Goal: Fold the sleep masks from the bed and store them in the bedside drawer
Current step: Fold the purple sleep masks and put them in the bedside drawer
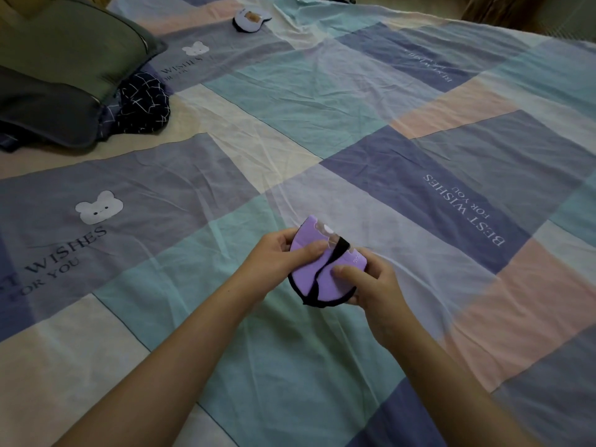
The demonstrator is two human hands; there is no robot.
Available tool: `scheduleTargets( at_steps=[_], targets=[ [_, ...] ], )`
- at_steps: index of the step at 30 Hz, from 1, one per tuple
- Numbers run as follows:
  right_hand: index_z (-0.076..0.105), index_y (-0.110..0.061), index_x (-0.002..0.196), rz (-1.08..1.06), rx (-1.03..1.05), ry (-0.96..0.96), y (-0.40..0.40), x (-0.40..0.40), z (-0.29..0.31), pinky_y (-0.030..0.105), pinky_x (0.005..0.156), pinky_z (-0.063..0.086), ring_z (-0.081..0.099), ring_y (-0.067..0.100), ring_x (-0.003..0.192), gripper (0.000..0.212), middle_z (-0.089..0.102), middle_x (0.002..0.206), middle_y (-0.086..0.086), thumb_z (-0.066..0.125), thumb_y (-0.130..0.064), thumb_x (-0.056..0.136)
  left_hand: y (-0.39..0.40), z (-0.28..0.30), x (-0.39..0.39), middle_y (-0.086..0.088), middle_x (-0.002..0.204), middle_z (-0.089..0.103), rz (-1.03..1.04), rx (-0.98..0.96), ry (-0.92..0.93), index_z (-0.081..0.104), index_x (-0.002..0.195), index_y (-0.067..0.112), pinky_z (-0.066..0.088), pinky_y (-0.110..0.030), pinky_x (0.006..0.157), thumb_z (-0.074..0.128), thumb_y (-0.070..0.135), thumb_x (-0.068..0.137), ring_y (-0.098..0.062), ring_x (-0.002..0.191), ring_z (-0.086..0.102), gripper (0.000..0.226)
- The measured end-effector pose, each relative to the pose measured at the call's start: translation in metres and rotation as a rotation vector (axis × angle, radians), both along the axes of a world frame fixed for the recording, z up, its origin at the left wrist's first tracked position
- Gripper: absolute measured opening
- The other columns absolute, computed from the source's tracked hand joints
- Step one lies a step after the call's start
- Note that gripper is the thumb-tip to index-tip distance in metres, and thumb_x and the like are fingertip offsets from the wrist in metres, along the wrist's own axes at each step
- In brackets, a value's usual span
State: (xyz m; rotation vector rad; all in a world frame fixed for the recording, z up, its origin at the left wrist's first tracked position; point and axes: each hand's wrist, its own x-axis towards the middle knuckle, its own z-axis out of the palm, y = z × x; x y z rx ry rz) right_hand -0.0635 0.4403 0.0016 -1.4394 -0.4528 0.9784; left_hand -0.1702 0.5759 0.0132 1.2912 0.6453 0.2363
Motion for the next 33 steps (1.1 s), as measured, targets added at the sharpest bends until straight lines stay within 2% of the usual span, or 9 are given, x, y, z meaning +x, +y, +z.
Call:
scheduleTargets(
  at_steps=[4, 7, 9, 11, 14, 18, 22, 28, 33],
  targets=[
    [0.067, -0.002, 0.097, -0.051, -0.084, 0.067, 0.001, -0.006, -0.002, 0.033, 0.063, 0.057, 0.068, 0.021, 0.079, 0.031, 0.07, 0.086, 0.008, 0.069, -0.027, 0.078, -0.006, -0.007, 0.002, -0.012, 0.101, 0.072, 0.033, 0.066, 0.023, 0.067, 0.106, 0.007, 0.054, -0.027, 0.077, 0.064, 0.021, 0.087, -0.016, 0.086, 0.068, 0.024],
    [0.059, -0.009, 0.106, -0.131, -0.11, 0.054, 0.006, -0.008, -0.001, 0.035, 0.064, 0.055, 0.069, 0.02, 0.081, 0.047, 0.068, 0.09, 0.009, 0.074, -0.035, 0.07, -0.008, -0.009, 0.003, -0.01, 0.098, 0.073, 0.009, 0.103, 0.052, 0.068, 0.105, 0.012, 0.054, -0.029, 0.076, 0.066, 0.024, 0.085, -0.015, 0.085, 0.068, 0.023],
    [0.063, -0.012, 0.109, -0.108, -0.093, 0.068, 0.01, -0.006, 0.0, 0.036, 0.068, 0.057, 0.07, 0.023, 0.086, 0.038, 0.072, 0.096, 0.011, 0.074, -0.026, 0.075, -0.008, -0.009, 0.002, -0.008, 0.098, 0.073, 0.038, 0.097, 0.061, 0.068, 0.106, 0.013, 0.054, -0.027, 0.076, 0.063, 0.03, 0.087, -0.014, 0.085, 0.069, 0.026],
    [0.07, -0.006, 0.102, -0.115, -0.078, 0.053, 0.015, -0.006, 0.0, 0.039, 0.076, 0.057, 0.07, 0.029, 0.089, 0.024, 0.073, 0.098, 0.016, 0.071, -0.015, 0.08, -0.007, -0.01, 0.0, -0.005, 0.098, 0.073, 0.074, 0.043, 0.067, 0.065, 0.109, 0.013, 0.054, -0.025, 0.074, 0.06, 0.04, 0.086, -0.014, 0.086, 0.069, 0.035],
    [0.07, -0.002, 0.098, -0.229, -0.109, 0.014, 0.023, -0.004, -0.005, 0.044, 0.084, 0.056, 0.07, 0.031, 0.088, 0.02, 0.073, 0.093, 0.017, 0.073, -0.011, 0.079, -0.003, -0.015, -0.006, -0.004, 0.093, 0.074, 0.064, -0.051, 0.14, 0.061, 0.111, 0.015, 0.056, -0.029, 0.073, 0.074, 0.046, 0.071, -0.015, 0.083, 0.071, 0.052],
    [0.069, -0.003, 0.096, -0.287, -0.119, 0.007, 0.03, -0.007, -0.008, 0.041, 0.079, 0.057, 0.069, 0.026, 0.084, 0.02, 0.073, 0.09, 0.013, 0.074, -0.012, 0.078, 0.003, -0.026, -0.02, -0.009, 0.094, 0.075, 0.008, -0.023, 0.208, 0.068, 0.106, 0.013, 0.055, -0.035, 0.081, 0.074, 0.024, 0.078, -0.024, 0.084, 0.07, 0.03],
    [0.069, 0.001, 0.101, -0.175, -0.139, 0.102, 0.033, -0.018, -0.007, 0.031, 0.07, 0.058, 0.069, 0.022, 0.081, 0.025, 0.073, 0.093, 0.014, 0.067, -0.018, 0.086, 0.008, -0.029, -0.032, -0.001, 0.079, 0.075, 0.175, -0.122, 0.112, 0.069, 0.1, 0.01, 0.056, -0.023, 0.063, 0.068, 0.01, 0.082, -0.013, 0.071, 0.07, 0.018],
    [0.068, -0.006, 0.091, -0.112, -0.194, 0.091, 0.045, -0.045, 0.004, 0.021, 0.052, 0.051, 0.063, 0.015, 0.064, 0.015, 0.068, 0.078, 0.005, 0.065, -0.02, 0.087, 0.021, -0.033, -0.082, 0.003, 0.092, 0.073, 0.413, -0.006, 0.205, 0.067, 0.103, 0.015, 0.045, -0.023, 0.07, 0.054, 0.031, 0.092, -0.011, 0.082, 0.067, 0.023],
    [0.067, -0.015, 0.09, 0.005, -0.189, 0.126, 0.069, -0.094, 0.024, 0.019, 0.051, 0.046, 0.06, 0.007, 0.059, 0.011, 0.067, 0.076, -0.002, 0.064, -0.025, 0.087, 0.019, -0.041, -0.168, 0.0, 0.095, 0.071, 0.693, -0.04, 0.29, 0.065, 0.101, 0.014, 0.042, -0.023, 0.064, 0.052, 0.023, 0.094, -0.013, 0.081, 0.062, 0.017]
  ],
)
